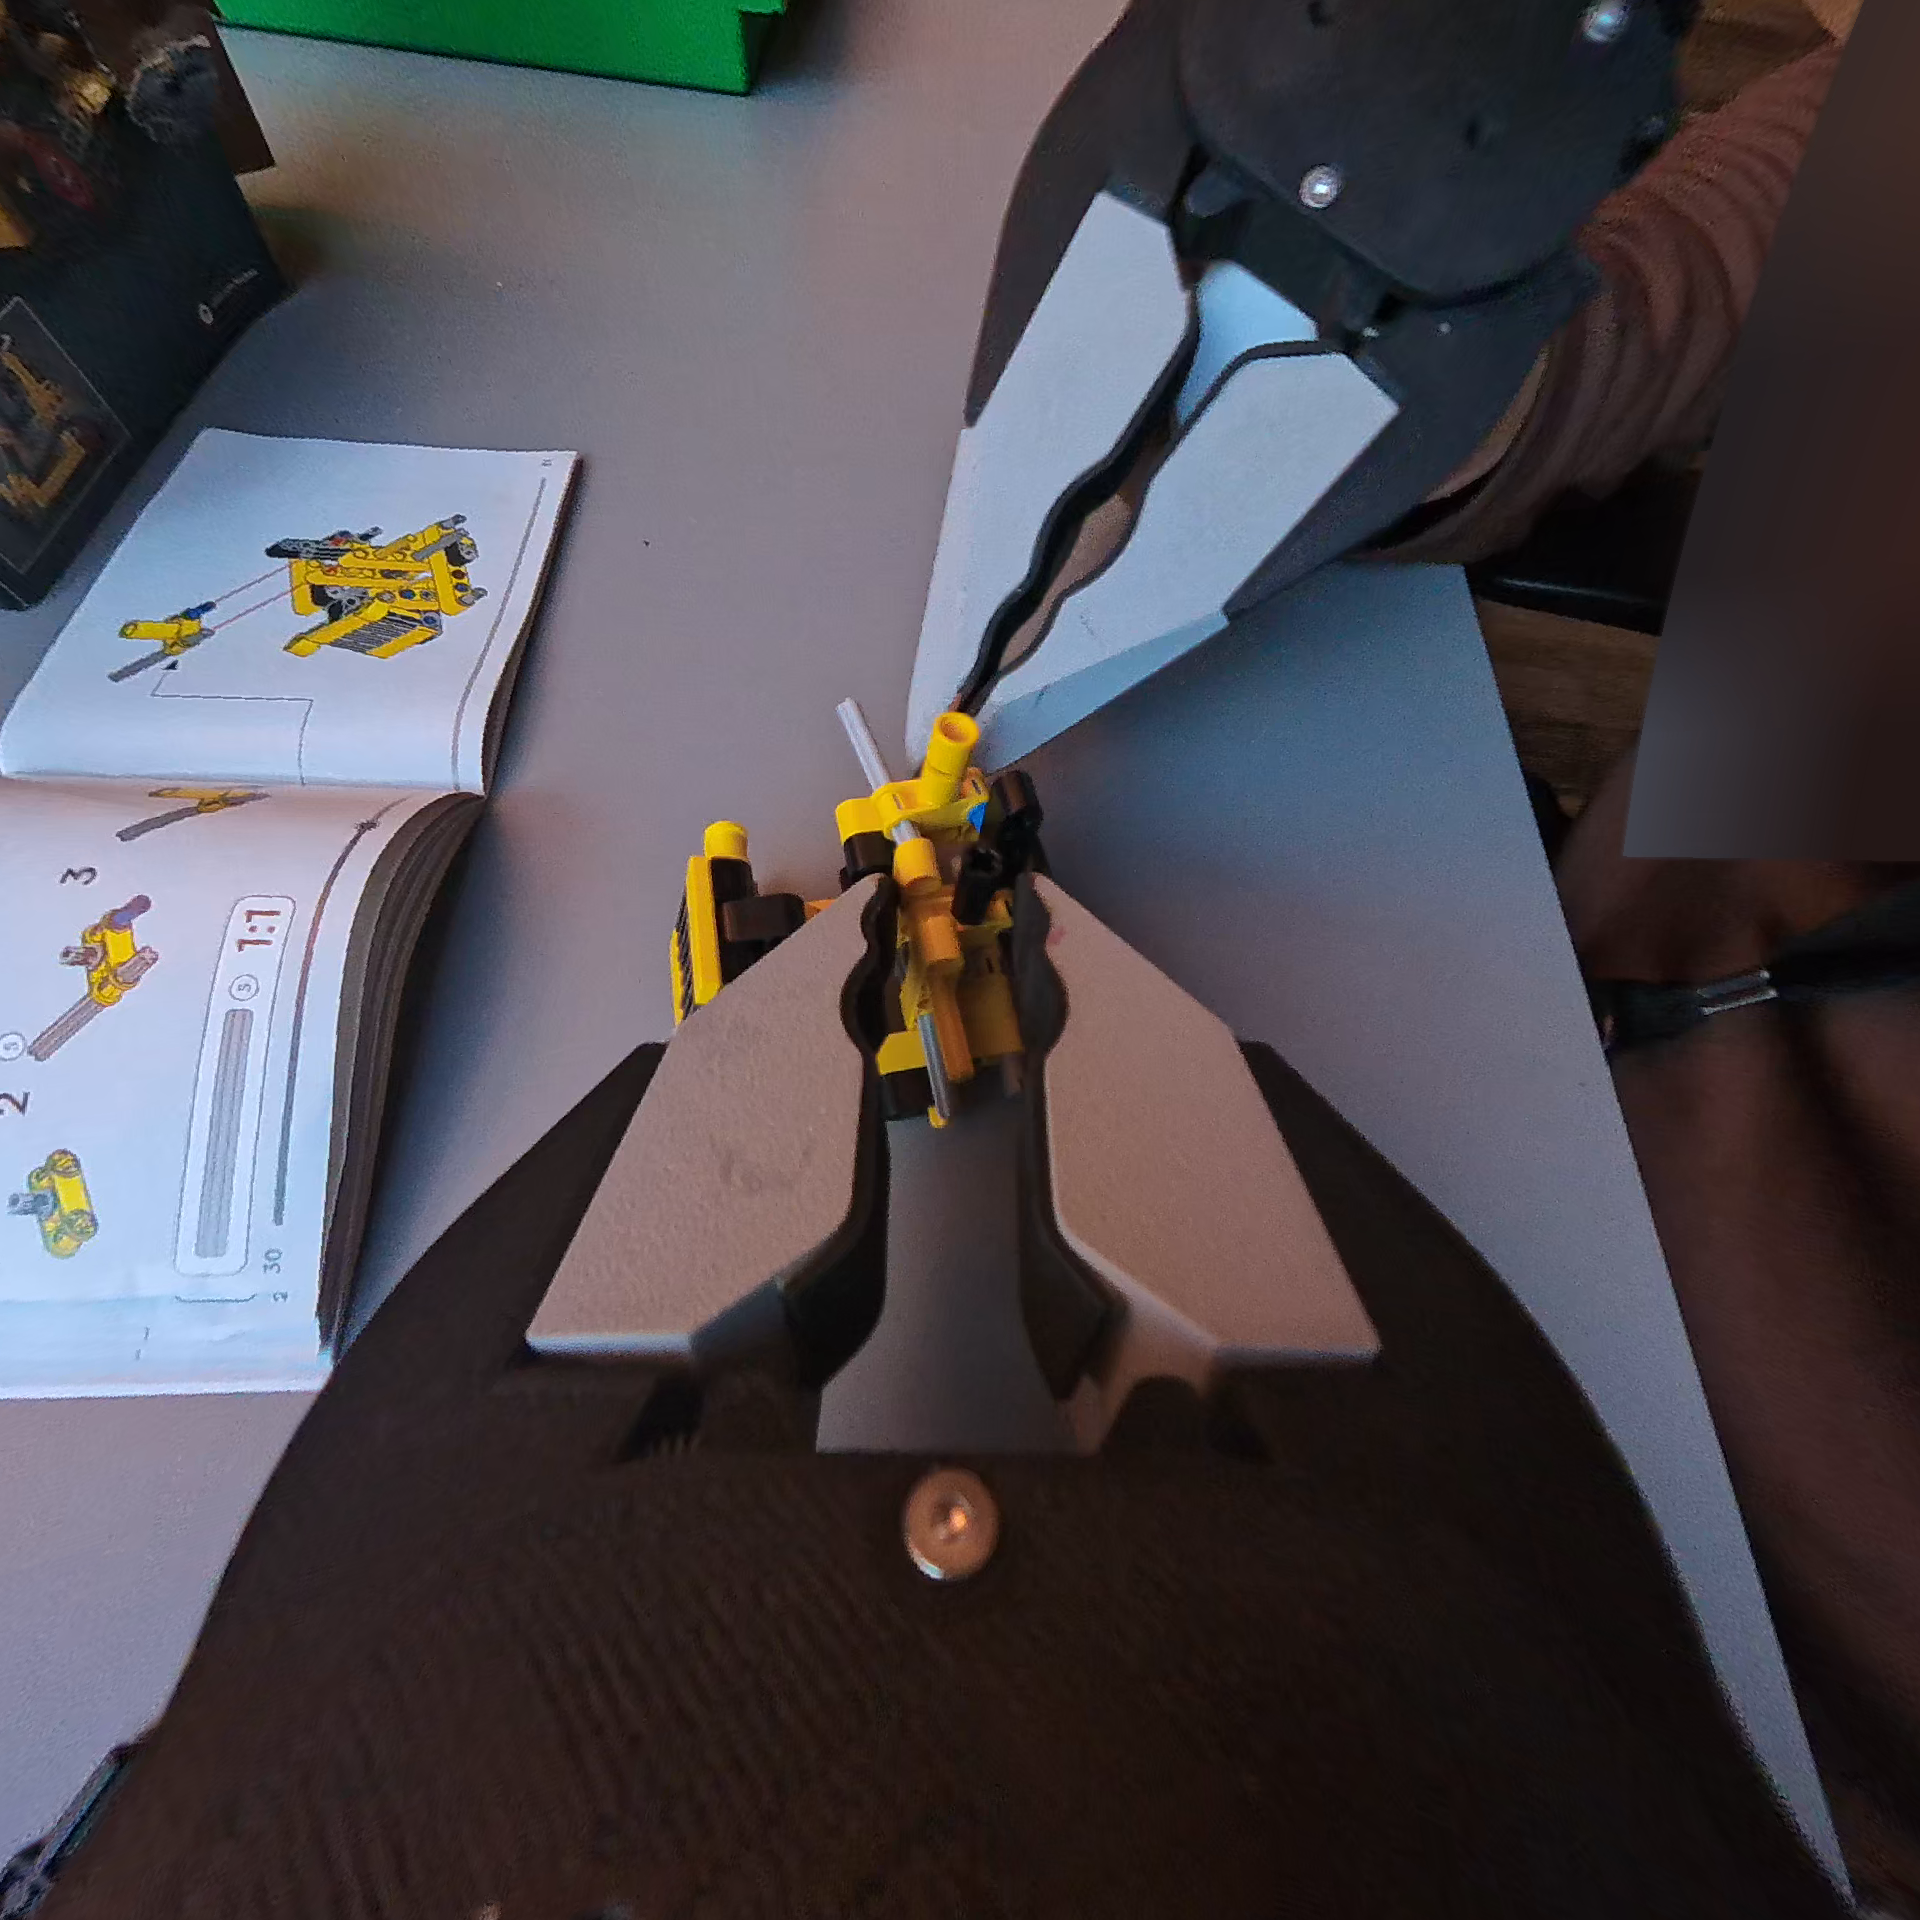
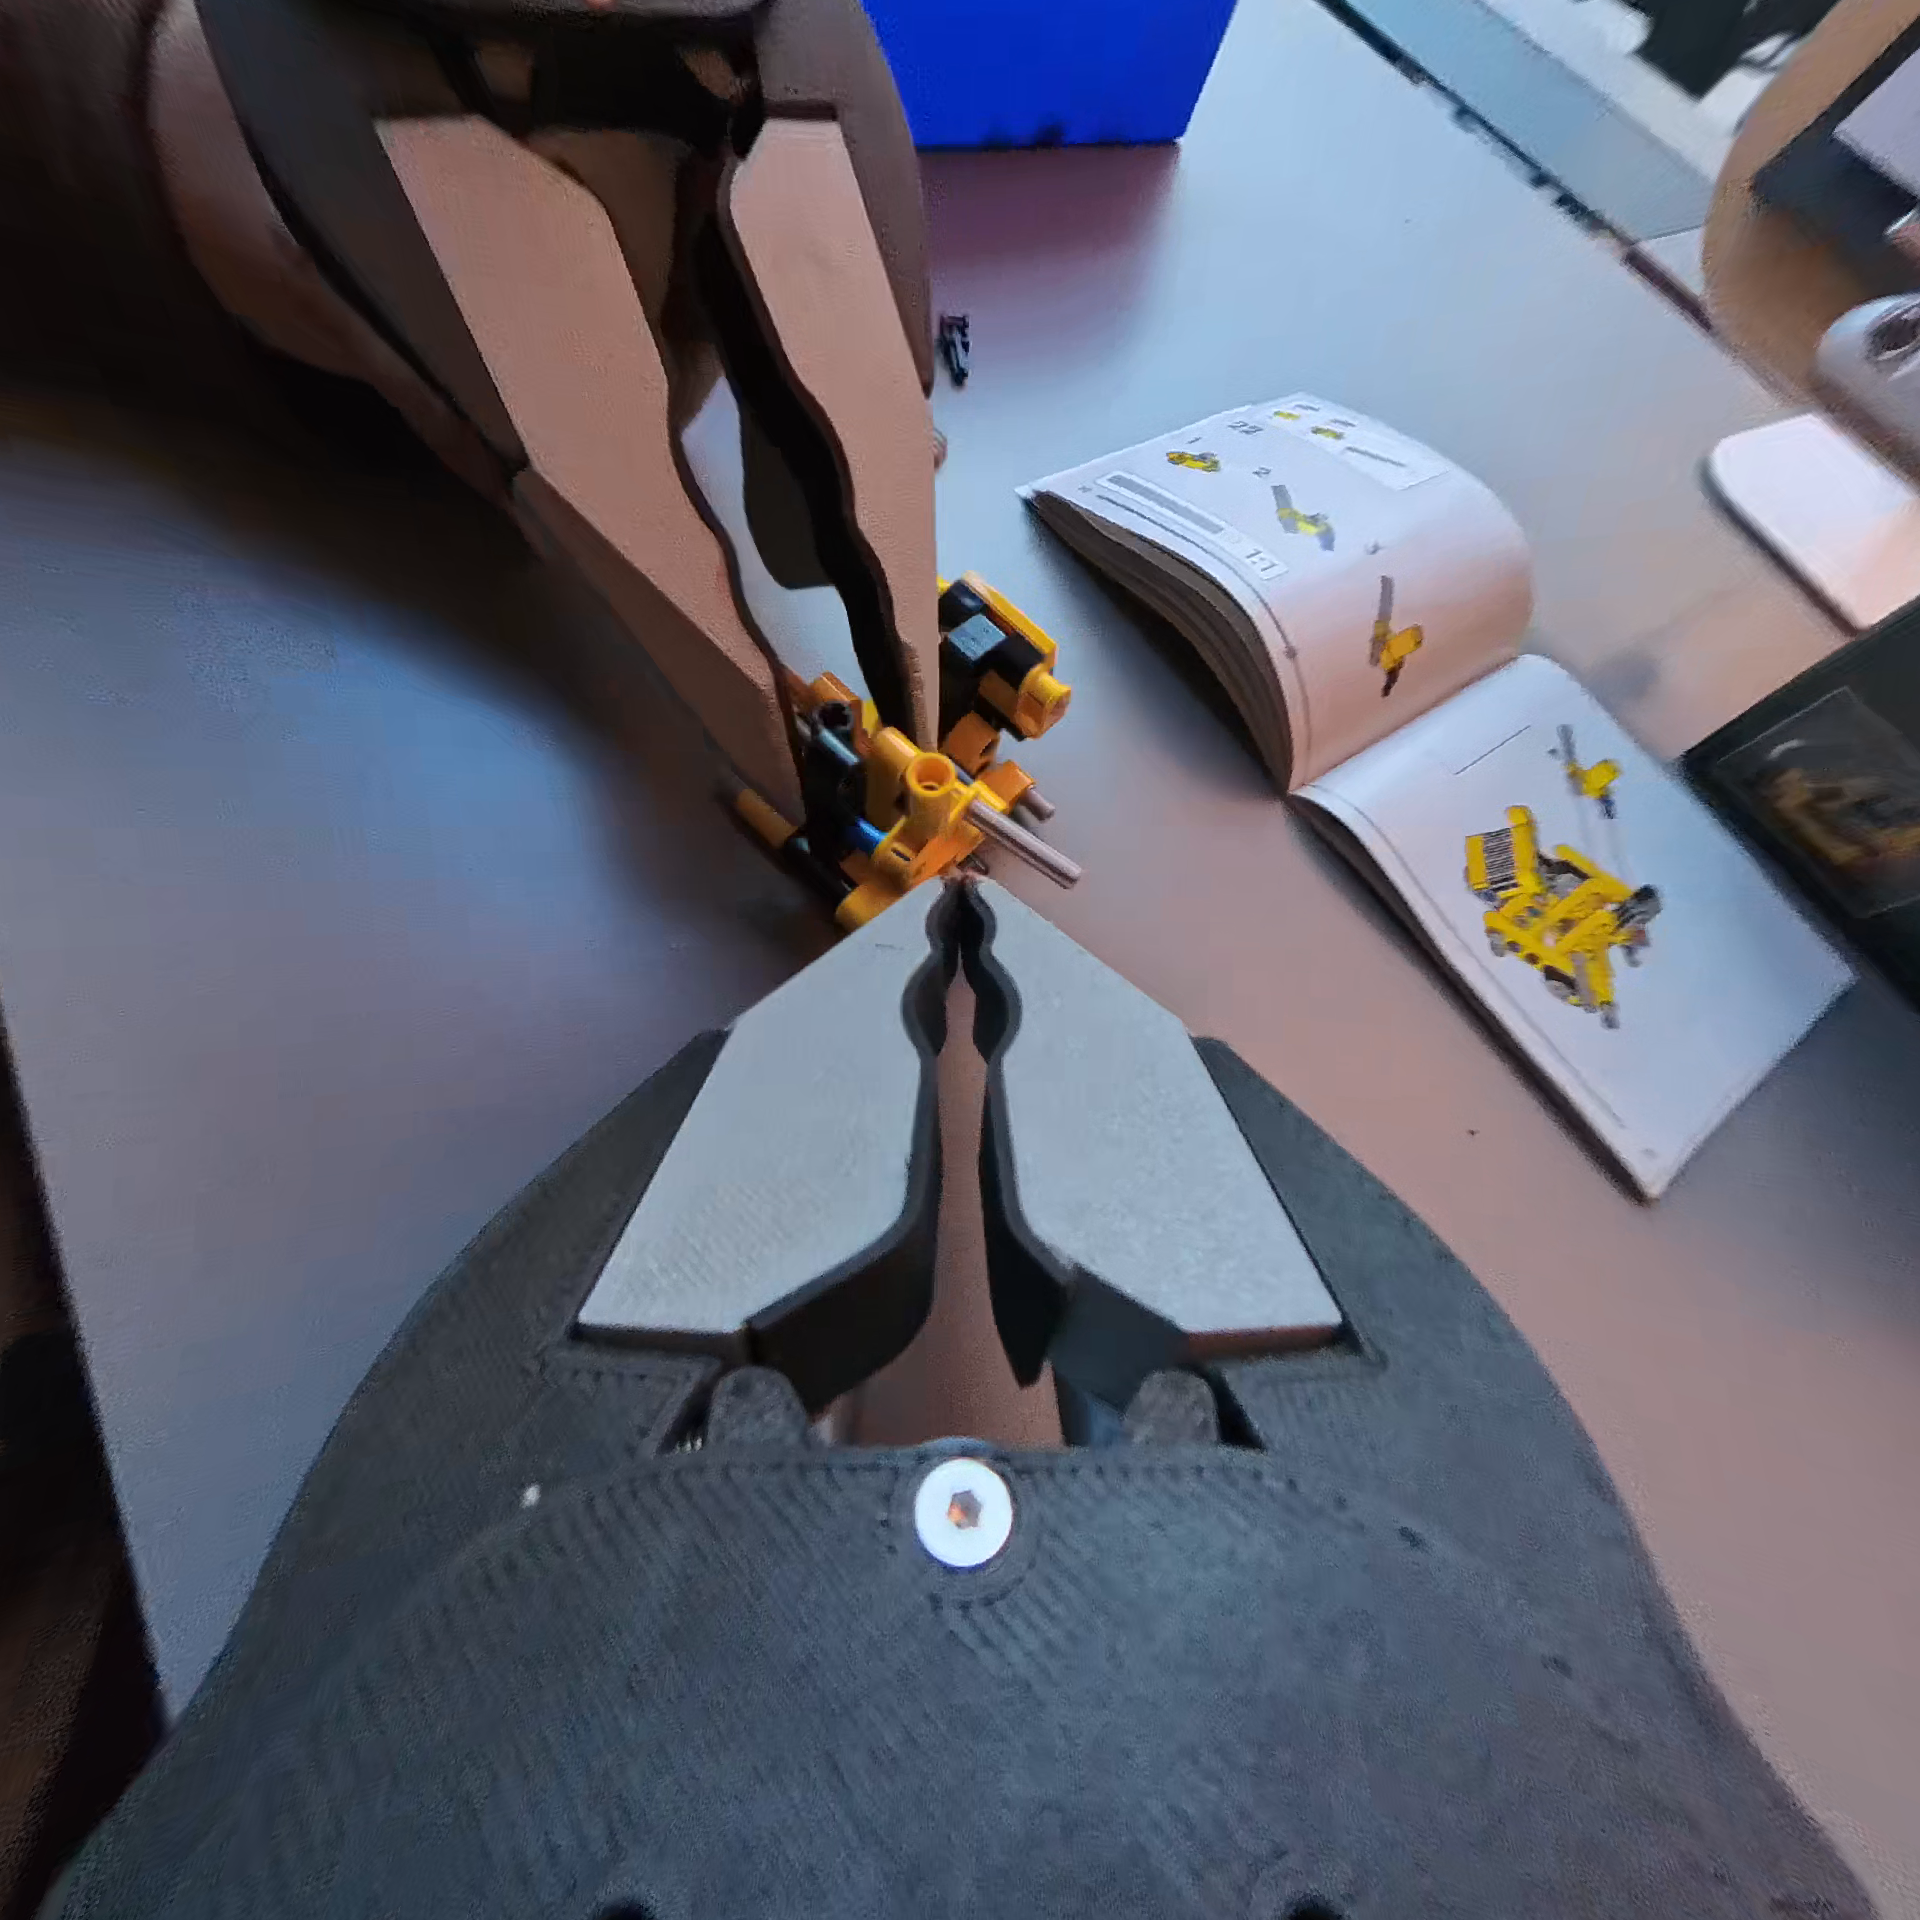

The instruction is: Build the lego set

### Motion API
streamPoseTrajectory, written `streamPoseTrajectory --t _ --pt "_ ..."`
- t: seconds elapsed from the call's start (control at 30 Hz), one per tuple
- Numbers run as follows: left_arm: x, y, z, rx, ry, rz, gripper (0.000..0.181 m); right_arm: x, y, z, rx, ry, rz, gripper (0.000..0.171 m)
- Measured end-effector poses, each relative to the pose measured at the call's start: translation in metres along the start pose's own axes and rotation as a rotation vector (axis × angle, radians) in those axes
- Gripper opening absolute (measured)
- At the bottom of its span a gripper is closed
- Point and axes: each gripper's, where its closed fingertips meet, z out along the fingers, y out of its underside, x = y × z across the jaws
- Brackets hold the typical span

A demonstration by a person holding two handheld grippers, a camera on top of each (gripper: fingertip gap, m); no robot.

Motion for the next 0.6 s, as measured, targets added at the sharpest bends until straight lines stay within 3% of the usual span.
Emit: streamPoseTrajectory --t 0.3,0.6 --pt "-0.002 -0.001 0.0 0.002 -0.018 -0.004 0.019 -0.001 -0.005 -0.011 0.078 -0.134 0.112 0.0" --pt "-0.003 -0.001 0.0 0.003 -0.006 -0.019 0.019 -0.009 -0.005 -0.017 0.089 -0.378 0.188 0.0"
